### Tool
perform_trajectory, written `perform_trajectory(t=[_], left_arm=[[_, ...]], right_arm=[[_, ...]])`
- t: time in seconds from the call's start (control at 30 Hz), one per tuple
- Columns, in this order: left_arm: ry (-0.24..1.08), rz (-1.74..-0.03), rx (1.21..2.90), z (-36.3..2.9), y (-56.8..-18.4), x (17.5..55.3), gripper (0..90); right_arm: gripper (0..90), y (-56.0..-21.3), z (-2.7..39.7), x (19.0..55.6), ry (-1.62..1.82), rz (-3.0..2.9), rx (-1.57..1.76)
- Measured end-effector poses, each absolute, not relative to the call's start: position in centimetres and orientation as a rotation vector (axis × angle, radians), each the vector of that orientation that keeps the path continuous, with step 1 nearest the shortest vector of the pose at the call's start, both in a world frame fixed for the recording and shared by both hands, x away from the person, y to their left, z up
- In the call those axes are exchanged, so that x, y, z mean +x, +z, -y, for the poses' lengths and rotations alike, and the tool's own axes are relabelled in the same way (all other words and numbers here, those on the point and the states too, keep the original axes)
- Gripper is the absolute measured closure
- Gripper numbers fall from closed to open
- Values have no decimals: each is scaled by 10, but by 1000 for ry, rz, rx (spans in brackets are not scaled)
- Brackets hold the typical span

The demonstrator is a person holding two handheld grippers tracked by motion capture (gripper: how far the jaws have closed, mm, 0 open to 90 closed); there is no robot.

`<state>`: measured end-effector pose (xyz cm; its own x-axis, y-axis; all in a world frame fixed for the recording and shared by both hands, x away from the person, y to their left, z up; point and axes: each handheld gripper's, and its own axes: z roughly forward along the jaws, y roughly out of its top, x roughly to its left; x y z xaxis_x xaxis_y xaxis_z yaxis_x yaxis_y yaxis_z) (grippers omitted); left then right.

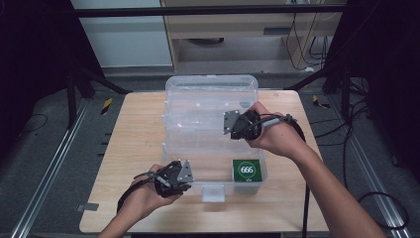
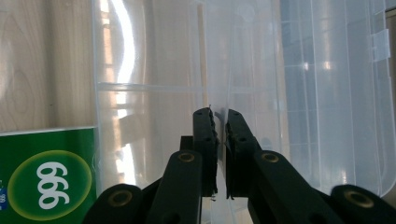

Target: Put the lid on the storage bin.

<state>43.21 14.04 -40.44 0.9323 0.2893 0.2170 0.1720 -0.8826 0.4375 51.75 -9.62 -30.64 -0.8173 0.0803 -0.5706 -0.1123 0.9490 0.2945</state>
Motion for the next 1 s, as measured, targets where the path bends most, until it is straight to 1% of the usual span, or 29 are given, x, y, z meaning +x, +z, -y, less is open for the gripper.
perform_trajectory(t=[0.33, 0.8, 1.0], left_arm=[[388, -342, 2663, -141, -405, 431, 754], [391, -334, 2665, -141, -405, 431, 750], [395, -332, 2664, -141, -405, 431, 749]], right_arm=[[848, -307, 98, 507, 432, -2480, -36], [839, -313, 101, 484, 449, -2448, -50], [836, -314, 103, 480, 461, -2443, -57]])
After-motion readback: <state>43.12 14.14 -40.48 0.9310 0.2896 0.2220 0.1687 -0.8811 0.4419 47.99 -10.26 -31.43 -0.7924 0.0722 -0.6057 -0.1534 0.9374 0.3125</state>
